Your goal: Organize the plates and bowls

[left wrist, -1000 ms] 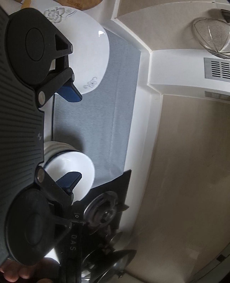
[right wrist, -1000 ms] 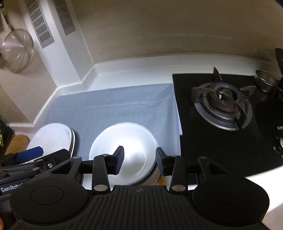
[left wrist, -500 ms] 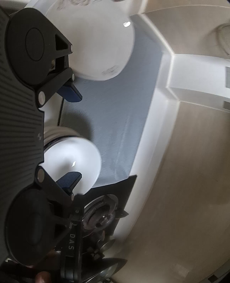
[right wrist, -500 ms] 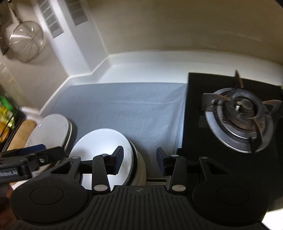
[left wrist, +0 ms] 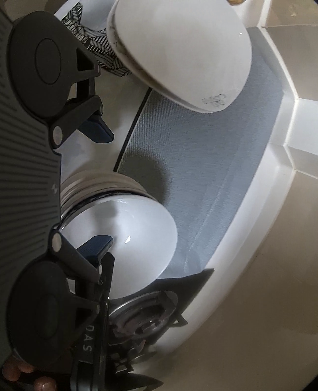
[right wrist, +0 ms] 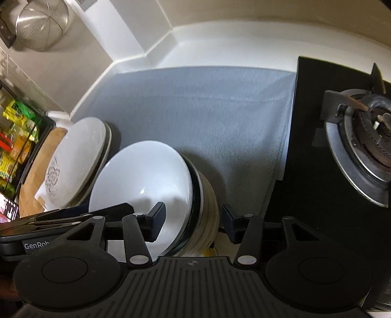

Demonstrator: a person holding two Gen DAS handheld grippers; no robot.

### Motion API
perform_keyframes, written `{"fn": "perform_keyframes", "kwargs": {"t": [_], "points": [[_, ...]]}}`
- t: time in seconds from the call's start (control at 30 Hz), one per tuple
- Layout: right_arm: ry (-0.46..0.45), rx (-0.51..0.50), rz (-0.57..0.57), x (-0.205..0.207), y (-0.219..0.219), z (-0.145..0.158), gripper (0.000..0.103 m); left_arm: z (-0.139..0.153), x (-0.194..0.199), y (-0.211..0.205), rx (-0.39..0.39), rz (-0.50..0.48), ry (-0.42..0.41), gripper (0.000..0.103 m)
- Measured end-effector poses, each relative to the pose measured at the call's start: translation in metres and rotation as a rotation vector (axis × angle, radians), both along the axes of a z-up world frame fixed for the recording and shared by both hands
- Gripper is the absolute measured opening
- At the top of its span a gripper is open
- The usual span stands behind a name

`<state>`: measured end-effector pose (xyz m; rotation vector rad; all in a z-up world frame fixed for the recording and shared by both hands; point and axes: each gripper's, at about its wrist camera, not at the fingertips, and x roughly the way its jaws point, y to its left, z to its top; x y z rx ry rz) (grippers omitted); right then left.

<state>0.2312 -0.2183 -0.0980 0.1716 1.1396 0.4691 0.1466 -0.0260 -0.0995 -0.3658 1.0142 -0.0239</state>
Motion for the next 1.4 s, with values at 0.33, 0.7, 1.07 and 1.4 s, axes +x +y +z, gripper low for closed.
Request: {"fn": "perform_keyframes", "kwargs": {"t": [0.33, 0.7, 1.07, 1.4], "points": [[0.058, -0.069, 0.045, 0.011, 0.003, -0.01, 0.053, -0.015, 0.004, -0.006, -0.027, 0.015, 0.069, 0.065], [0.077, -0.085, 0.108, 0.016, 0.018, -0.012, 0.047, -0.011, -0.001, 0.007, -0.047, 0.032, 0.039, 0.041], [0.065, -0.079, 0.185, 0.013, 0.059, -0.012, 0.047, -0.002, 0.007, 0.046, 0.015, 0.076, 0.007, 0.036], [0.085, -0.058, 0.147, 0.017, 0.057, -0.013, 0.047, -0.006, -0.001, 0.038, 0.008, 0.066, 0.03, 0.047]]}}
